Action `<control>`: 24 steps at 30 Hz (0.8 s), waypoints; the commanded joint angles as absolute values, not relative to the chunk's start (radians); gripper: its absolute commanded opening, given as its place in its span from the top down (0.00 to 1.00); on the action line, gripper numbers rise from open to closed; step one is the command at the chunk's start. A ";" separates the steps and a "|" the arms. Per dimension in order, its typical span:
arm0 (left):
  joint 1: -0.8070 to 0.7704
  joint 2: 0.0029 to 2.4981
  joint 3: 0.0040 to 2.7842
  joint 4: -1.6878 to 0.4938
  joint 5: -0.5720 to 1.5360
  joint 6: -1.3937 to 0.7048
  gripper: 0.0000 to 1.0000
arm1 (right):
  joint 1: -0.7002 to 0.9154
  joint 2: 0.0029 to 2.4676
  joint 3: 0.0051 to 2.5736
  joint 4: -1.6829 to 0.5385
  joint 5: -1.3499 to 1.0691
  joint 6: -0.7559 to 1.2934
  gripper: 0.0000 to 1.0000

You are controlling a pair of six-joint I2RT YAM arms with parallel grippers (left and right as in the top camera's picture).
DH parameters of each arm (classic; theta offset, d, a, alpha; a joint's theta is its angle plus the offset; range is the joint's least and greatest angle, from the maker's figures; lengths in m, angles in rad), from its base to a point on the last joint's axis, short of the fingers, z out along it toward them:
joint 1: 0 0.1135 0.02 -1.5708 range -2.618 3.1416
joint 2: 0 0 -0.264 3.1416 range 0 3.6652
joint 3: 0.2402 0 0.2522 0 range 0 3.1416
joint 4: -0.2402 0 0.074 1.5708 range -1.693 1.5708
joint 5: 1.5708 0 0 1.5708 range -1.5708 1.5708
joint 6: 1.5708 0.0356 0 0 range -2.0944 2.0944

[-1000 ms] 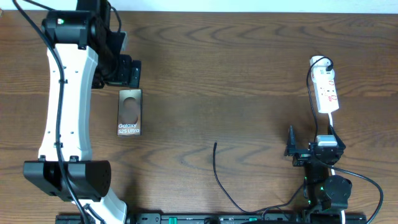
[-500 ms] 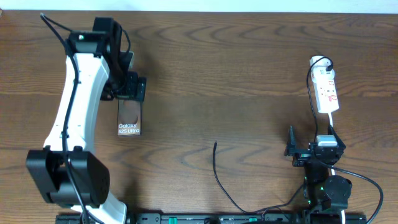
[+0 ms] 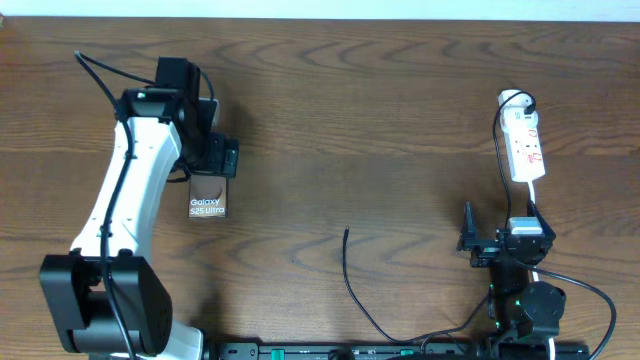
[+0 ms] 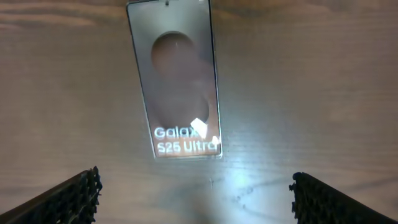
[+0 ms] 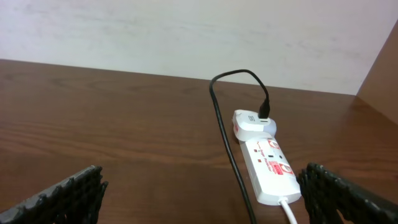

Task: Plug charger to phone and switch on socket
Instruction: 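Move the left gripper forward over the Galaxy phone and lower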

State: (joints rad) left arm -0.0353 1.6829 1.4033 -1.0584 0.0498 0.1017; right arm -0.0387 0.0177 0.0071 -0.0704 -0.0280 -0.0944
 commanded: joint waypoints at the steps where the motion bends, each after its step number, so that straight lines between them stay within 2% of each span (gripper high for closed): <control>1: -0.033 1.679 1.354 -1.011 0.041 0.101 0.03 | -0.031 0.013 0.006 -0.075 -0.025 -0.083 0.01; 10: -0.033 1.679 1.266 -0.842 0.023 0.120 0.03 | -0.031 0.013 0.006 -0.075 -0.025 -0.083 0.01; 20: 0.035 1.687 1.226 -0.802 -0.014 0.086 0.02 | -0.031 0.013 0.006 -0.075 -0.025 -0.083 0.01; 24: 0.077 1.694 1.208 -0.802 0.059 0.081 0.00 | -0.031 0.013 0.006 -0.075 -0.025 -0.083 0.01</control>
